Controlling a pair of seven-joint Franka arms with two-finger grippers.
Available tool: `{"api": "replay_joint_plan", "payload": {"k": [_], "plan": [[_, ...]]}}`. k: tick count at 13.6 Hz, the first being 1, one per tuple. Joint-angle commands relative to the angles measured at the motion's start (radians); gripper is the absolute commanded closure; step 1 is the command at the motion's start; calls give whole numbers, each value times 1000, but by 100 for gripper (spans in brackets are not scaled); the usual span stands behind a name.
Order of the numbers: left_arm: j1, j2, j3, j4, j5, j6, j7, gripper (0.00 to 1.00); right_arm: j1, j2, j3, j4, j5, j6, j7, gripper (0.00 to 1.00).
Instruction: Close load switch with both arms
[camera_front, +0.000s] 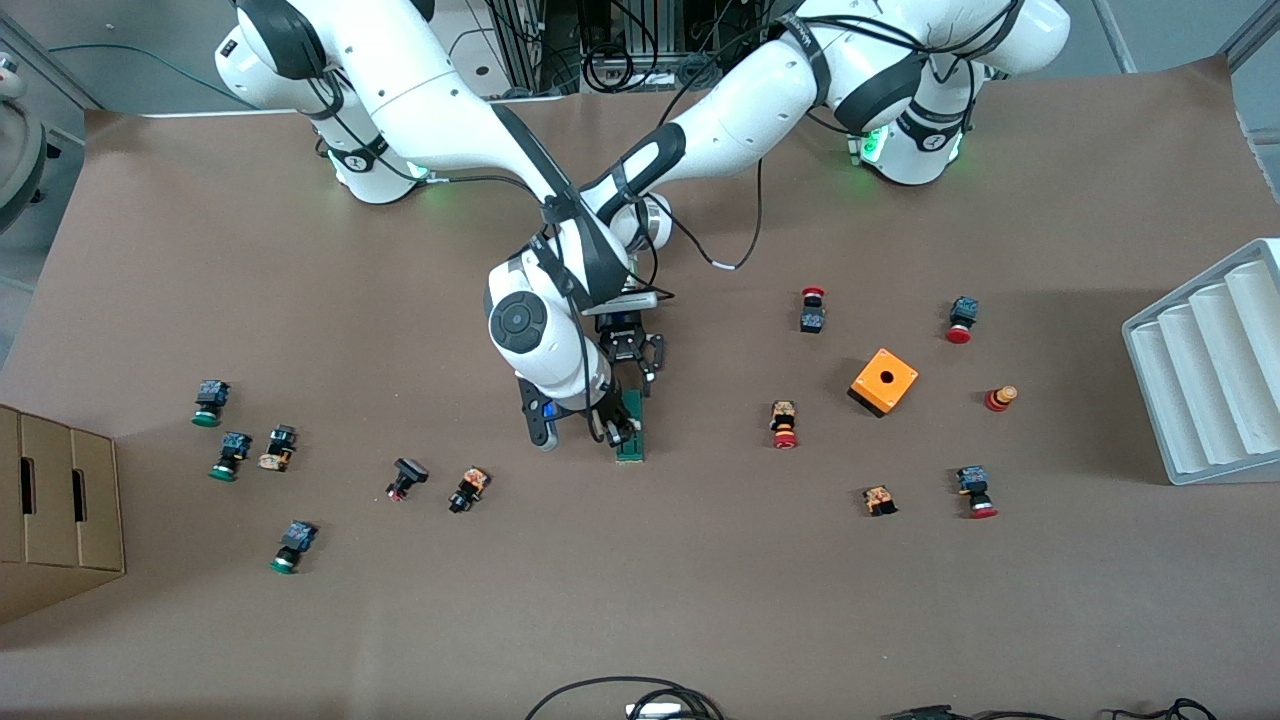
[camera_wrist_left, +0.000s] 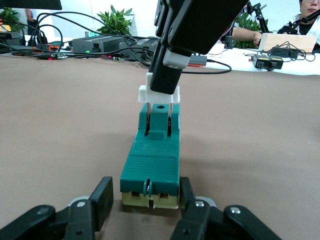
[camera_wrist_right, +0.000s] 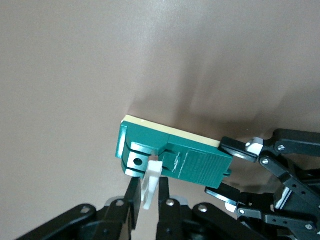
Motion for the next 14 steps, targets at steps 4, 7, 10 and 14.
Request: {"api": "replay_joint_plan", "payload": {"k": [4,7,10,14], "plan": [[-1,7,-1,15,1,-4,17,39,-23,51,10,75,11,17,12,80],[1,7,-1,15,1,-3,23,39,-36,53,16,87,11,12,10,80],[1,7,-1,15,-1,-3,29,40,-47,55,24,89,11,12,9,80],[1,9,-1,15,1,-3,29,41,-55,73,25,106,11,13,9,80]]}}
